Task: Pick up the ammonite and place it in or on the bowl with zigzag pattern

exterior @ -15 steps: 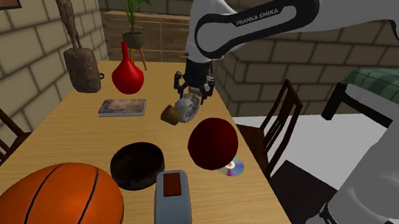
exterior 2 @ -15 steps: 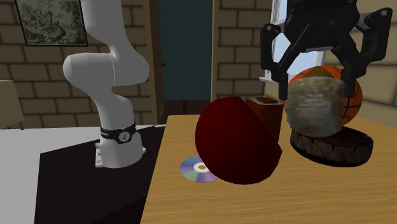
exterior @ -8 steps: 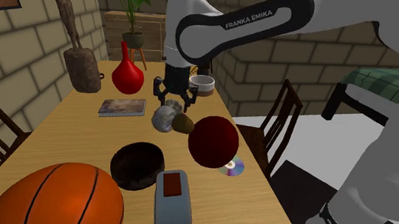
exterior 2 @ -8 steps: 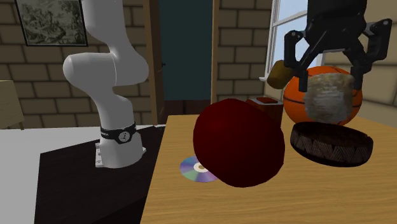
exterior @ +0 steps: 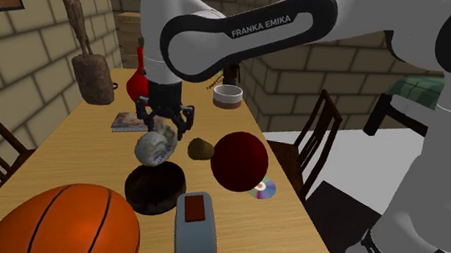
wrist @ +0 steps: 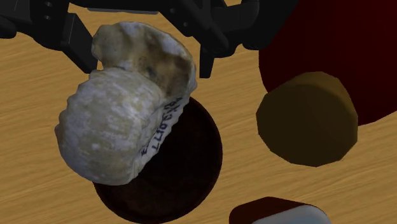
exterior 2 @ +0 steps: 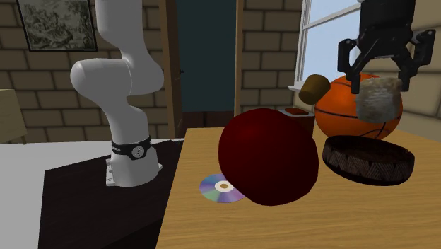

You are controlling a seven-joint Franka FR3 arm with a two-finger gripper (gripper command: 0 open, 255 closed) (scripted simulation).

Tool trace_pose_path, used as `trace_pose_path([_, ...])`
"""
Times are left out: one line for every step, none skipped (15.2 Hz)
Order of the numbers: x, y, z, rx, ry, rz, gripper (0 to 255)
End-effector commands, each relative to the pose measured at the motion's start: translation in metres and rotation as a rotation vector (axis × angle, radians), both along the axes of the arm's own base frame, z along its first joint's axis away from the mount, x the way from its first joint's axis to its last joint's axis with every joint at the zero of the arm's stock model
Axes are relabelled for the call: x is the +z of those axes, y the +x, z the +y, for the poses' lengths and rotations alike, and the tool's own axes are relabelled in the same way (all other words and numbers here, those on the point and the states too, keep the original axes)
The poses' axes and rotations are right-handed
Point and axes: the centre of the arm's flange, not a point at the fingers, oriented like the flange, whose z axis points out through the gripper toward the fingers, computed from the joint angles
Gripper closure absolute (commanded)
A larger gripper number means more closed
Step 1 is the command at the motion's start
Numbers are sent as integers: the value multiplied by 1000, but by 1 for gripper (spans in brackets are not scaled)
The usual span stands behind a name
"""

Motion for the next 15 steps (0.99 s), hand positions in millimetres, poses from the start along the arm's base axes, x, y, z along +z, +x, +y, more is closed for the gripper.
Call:
trace_pose_path([-5,0,10,-2,0,-1,255])
trace_pose_path([-11,0,10,-2,0,-1,255])
trace_pose_path([-16,0,10,-2,0,-1,255])
trace_pose_path([-21,0,10,-2,0,-1,255])
trace_pose_path([-26,0,10,-2,0,-1,255])
trace_pose_path([-32,0,10,-2,0,-1,255])
trace_pose_path([-37,0,10,-2,0,-1,255])
trace_pose_path([-42,0,10,-2,0,-1,255])
trace_pose_path([-47,0,10,-2,0,-1,255])
trace_pose_path([-53,0,10,-2,0,-1,255])
trace_pose_path([-58,0,10,-2,0,-1,255])
trace_pose_path([-63,0,10,-2,0,-1,255])
trace_pose_path([-69,0,10,-2,0,-1,255])
trace_pose_path([-78,0,10,-2,0,-1,255])
trace_pose_path([-78,0,10,-2,0,-1,255])
